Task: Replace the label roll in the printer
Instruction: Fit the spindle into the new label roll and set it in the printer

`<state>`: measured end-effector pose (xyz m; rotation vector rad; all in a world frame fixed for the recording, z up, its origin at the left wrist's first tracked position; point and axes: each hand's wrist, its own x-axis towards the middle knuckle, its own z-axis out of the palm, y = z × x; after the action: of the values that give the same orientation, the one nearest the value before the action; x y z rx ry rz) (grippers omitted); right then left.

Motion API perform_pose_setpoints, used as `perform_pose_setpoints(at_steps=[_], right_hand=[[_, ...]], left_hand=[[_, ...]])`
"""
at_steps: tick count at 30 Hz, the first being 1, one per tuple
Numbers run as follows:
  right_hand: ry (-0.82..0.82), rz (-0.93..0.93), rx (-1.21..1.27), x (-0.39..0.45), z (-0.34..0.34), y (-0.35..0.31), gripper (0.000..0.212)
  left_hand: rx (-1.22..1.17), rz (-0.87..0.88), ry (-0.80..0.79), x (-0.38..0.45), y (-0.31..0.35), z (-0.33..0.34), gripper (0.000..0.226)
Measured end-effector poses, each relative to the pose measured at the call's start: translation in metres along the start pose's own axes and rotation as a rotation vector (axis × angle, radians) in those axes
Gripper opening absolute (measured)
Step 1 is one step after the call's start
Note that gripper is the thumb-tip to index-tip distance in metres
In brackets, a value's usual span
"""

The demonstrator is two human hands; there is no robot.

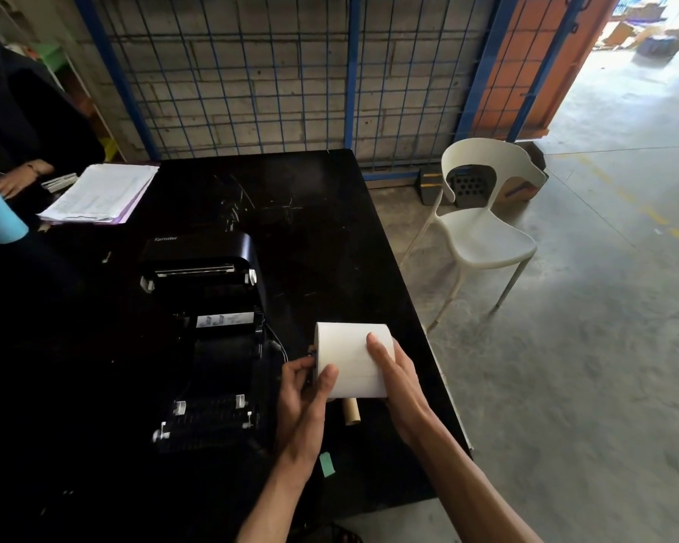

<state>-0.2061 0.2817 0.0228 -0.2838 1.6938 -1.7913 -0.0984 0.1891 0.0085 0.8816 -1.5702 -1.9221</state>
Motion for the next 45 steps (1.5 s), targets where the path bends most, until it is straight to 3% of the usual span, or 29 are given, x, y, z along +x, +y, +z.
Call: perform_pose_setpoints(at_steps=[5,9,12,14,16,19,22,28,33,38,42,45], right_hand=[[0.069,0.066,0.028,0.006,-0.008,0.009,0.04],[0.084,0.201,0.211,0.006,-0.025,0.017,0.043],[0.084,0.256,0.32,0.002,-0.04,0.025,0.041],[0.09,0.261,0.384,0.0,-0.047,0.029,0.038],[0.106,0.247,0.419,-0.001,-0.055,0.03,0.031],[0.103,0.243,0.427,0.001,-0.066,0.033,0.03],[0.133,0.286,0.447,0.003,-0.073,0.037,0.038],[0.155,0.315,0.461,0.012,-0.08,0.04,0.05],[0.101,0.321,0.429,0.013,-0.078,0.035,0.046],[0.063,0.323,0.37,0.018,-0.07,0.035,0.035],[0.057,0.344,0.369,0.019,-0.066,0.036,0.043],[0.054,0.347,0.361,0.015,-0.065,0.038,0.029]], left_hand=[[0.034,-0.034,-0.005,0.0,-0.005,0.009,0.061],[0.086,-0.056,-0.156,0.004,-0.003,0.007,0.063],[0.178,-0.106,-0.145,0.017,-0.008,0.002,0.04],[0.344,-0.161,0.019,0.032,-0.028,-0.001,0.024],[0.602,-0.251,0.112,0.044,-0.053,-0.006,0.023],[0.91,-0.354,0.085,0.055,-0.085,-0.01,0.038],[1.038,-0.353,0.055,0.057,-0.098,-0.007,0.043],[1.142,-0.402,0.132,0.071,-0.103,0.004,0.044],[1.167,-0.397,0.142,0.074,-0.112,0.001,0.025],[1.154,-0.327,0.153,0.071,-0.118,-0.003,0.021],[1.158,-0.27,0.168,0.074,-0.121,-0.009,0.032],[1.177,-0.26,0.127,0.074,-0.121,-0.01,0.035]])
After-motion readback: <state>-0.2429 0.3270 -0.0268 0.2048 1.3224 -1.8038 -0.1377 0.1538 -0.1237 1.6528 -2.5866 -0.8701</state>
